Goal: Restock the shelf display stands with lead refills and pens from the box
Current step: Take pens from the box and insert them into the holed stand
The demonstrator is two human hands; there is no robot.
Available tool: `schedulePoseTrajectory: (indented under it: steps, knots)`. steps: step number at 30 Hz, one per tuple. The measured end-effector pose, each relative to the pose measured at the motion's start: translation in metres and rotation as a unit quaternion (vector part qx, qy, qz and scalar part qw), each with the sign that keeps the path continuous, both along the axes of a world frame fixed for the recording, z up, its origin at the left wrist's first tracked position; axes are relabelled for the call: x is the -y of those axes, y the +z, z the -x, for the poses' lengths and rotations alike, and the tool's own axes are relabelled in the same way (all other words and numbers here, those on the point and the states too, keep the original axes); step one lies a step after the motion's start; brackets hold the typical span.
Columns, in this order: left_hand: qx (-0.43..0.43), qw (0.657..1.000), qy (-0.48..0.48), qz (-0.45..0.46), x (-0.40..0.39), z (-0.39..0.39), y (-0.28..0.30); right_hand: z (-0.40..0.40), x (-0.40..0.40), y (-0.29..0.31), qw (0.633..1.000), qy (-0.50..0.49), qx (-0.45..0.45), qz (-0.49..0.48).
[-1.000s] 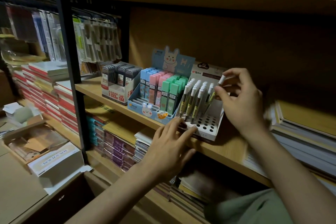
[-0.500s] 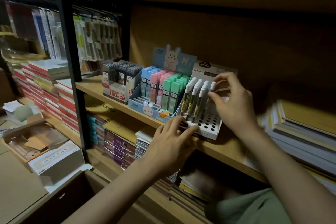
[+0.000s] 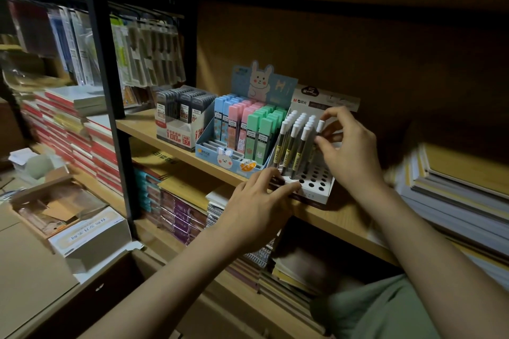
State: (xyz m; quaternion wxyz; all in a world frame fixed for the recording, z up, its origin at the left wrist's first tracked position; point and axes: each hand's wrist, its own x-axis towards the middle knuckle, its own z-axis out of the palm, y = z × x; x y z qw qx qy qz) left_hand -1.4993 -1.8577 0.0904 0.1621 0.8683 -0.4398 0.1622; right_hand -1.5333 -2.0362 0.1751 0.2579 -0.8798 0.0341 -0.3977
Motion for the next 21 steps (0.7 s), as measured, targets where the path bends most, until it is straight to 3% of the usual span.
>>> schedulePoseTrajectory:
  steps: [5,8,10,13,17,21]
  knots:
    - [-0.03,0.999,-0.022,-0.027,-0.009,0.001,0.011,0.007,-0.003,0.001,0.999,0.019,-0.034,-0.027]
    - [-0.113,0.991,-0.051,0.057,-0.018,-0.003,0.03,0.015,0.003,0.02,0.998,0.023,-0.056,-0.032]
    - [-0.071,0.988,-0.035,0.13,-0.021,-0.008,0.046,0.019,0.009,0.041,0.998,0.031,-0.052,-0.024]
    - [0.013,0.983,-0.01,0.183,-0.016,-0.014,0.072,0.018,0.012,0.066,0.989,0.025,-0.104,0.105]
    - [0.017,0.993,-0.043,0.111,0.007,-0.017,0.101,0.007,0.01,0.058,0.944,0.055,-0.254,0.202]
    - [0.01,0.997,-0.065,-0.035,0.024,-0.025,0.109,0.002,0.019,0.038,0.925,0.085,-0.298,0.22]
